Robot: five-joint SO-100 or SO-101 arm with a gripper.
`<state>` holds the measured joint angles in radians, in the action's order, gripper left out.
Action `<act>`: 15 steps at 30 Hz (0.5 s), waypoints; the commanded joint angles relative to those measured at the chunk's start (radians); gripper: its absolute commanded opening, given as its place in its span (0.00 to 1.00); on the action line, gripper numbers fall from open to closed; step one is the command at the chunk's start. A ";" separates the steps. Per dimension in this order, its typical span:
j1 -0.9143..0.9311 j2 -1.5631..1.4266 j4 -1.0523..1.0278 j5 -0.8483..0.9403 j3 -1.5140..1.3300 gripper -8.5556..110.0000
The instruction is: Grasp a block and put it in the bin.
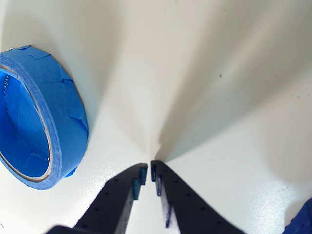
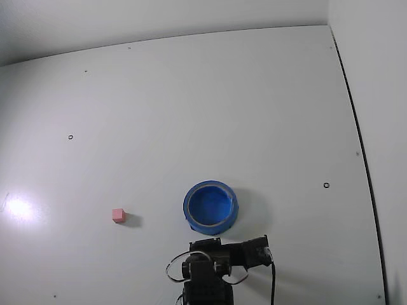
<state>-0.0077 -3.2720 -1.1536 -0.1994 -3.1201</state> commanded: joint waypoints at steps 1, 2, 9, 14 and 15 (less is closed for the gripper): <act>-0.003 -0.003 -0.018 -0.006 0.031 0.07; -0.003 -0.003 -0.018 -0.006 0.031 0.07; -0.003 -0.003 -0.018 -0.006 0.031 0.07; -0.011 -0.005 -0.008 0.011 0.031 0.08; -0.011 -0.005 -0.005 0.015 0.031 0.08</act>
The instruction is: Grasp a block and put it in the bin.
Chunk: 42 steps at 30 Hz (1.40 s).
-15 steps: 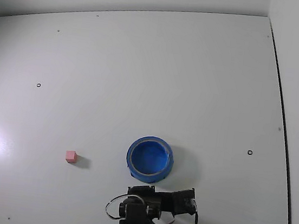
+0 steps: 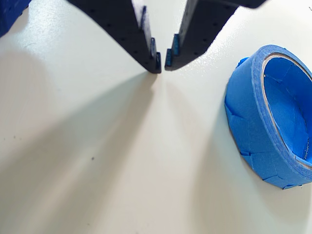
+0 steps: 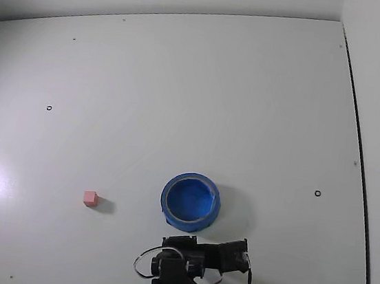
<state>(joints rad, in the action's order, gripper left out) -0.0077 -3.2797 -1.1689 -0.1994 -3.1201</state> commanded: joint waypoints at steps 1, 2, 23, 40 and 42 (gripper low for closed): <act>-0.012 0.003 0.011 0.028 0.032 0.08; -0.018 0.003 0.012 0.051 0.032 0.08; -0.150 0.051 0.009 1.006 0.517 0.10; -0.525 0.888 0.011 0.899 1.104 0.30; -0.557 0.979 0.011 0.888 1.173 0.30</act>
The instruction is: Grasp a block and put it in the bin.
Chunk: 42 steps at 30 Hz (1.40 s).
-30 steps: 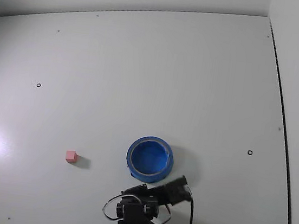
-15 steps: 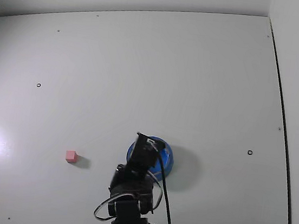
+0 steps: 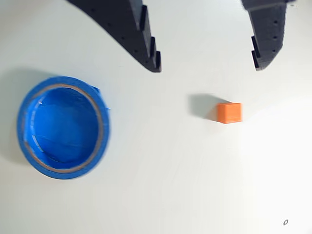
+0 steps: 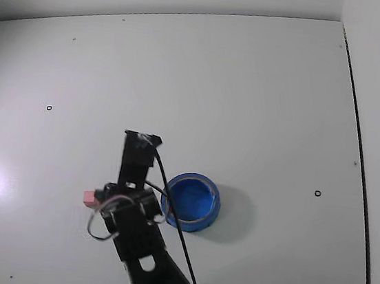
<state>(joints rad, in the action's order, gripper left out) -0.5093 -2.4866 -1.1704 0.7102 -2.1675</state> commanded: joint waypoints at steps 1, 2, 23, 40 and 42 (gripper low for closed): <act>-0.069 0.227 0.012 -0.026 0.252 0.30; -0.081 0.267 0.012 -0.032 0.281 0.30; -0.147 0.713 0.052 -0.034 0.485 0.30; -0.158 0.867 0.311 -0.037 0.472 0.30; -0.158 0.896 0.314 -0.037 0.472 0.30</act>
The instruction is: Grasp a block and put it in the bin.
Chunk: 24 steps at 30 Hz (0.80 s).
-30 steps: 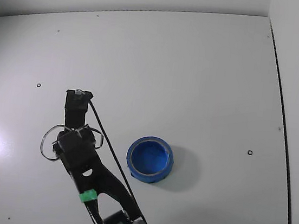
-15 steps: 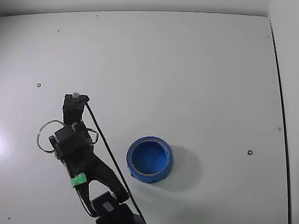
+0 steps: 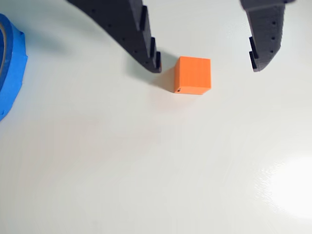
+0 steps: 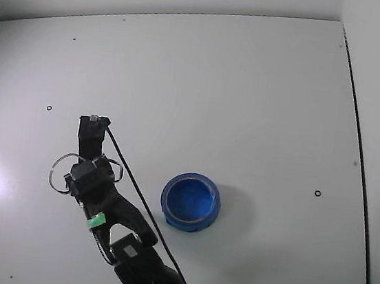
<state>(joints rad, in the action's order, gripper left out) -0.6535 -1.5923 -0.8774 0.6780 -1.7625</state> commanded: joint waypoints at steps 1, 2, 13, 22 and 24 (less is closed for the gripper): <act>-0.014 0.014 0.021 -0.005 0.067 0.30; -0.014 0.023 0.021 -0.005 0.067 0.30; -0.011 0.046 0.021 -0.005 0.071 0.30; -0.006 0.046 0.021 -0.005 0.069 0.30; -0.003 0.048 0.021 -0.005 0.067 0.30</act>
<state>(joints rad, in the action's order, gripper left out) -0.6535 -1.5202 -0.8728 0.6780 -1.7610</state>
